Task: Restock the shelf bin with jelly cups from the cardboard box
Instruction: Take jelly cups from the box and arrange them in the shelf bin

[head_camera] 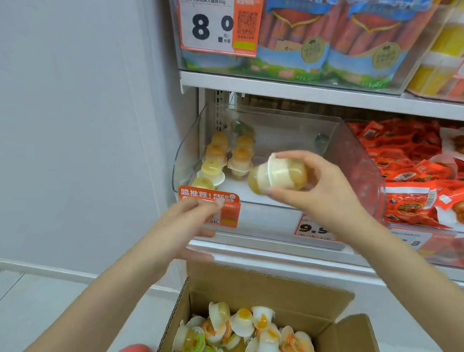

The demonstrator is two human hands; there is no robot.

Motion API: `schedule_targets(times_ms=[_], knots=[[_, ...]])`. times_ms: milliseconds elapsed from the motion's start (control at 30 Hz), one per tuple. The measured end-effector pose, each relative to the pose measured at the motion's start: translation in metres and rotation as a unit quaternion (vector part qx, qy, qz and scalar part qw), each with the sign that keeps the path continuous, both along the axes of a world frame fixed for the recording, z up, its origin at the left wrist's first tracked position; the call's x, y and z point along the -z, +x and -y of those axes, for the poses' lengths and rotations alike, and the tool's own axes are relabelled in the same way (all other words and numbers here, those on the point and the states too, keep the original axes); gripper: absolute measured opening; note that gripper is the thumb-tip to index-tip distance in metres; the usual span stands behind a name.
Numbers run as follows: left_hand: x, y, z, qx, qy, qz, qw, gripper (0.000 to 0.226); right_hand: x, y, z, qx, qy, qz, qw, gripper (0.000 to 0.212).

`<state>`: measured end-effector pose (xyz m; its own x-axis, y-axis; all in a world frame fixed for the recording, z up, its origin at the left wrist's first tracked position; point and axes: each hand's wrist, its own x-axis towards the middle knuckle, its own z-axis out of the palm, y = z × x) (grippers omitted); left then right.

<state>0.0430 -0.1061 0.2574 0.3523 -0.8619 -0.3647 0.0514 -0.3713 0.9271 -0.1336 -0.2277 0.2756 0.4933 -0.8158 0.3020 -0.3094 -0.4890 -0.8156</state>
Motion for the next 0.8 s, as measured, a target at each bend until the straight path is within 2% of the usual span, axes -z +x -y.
schedule_targets(times_ms=[133,233,500,667,800], knots=[[0.008,0.022,0.011,-0.015,0.027,0.049,0.998,0.022,0.007,0.055,0.072,0.004,-0.086,-0.231,0.969,0.061],[0.014,0.029,0.020,-0.020,0.025,0.099,0.995,0.007,0.038,0.082,0.094,-0.038,-0.073,-0.318,0.944,0.059],[0.021,0.038,0.026,-0.019,0.012,0.109,0.994,0.003,0.079,0.100,0.115,-0.036,-0.100,-0.304,0.947,0.053],[0.021,0.038,0.026,-0.013,0.012,0.104,0.994,0.003,0.078,0.102,0.113,-0.032,-0.097,-0.292,0.951,0.073],[0.022,0.037,0.027,-0.014,0.009,0.110,0.994,0.004,0.078,0.102,0.111,-0.038,-0.069,-0.262,0.962,0.074]])
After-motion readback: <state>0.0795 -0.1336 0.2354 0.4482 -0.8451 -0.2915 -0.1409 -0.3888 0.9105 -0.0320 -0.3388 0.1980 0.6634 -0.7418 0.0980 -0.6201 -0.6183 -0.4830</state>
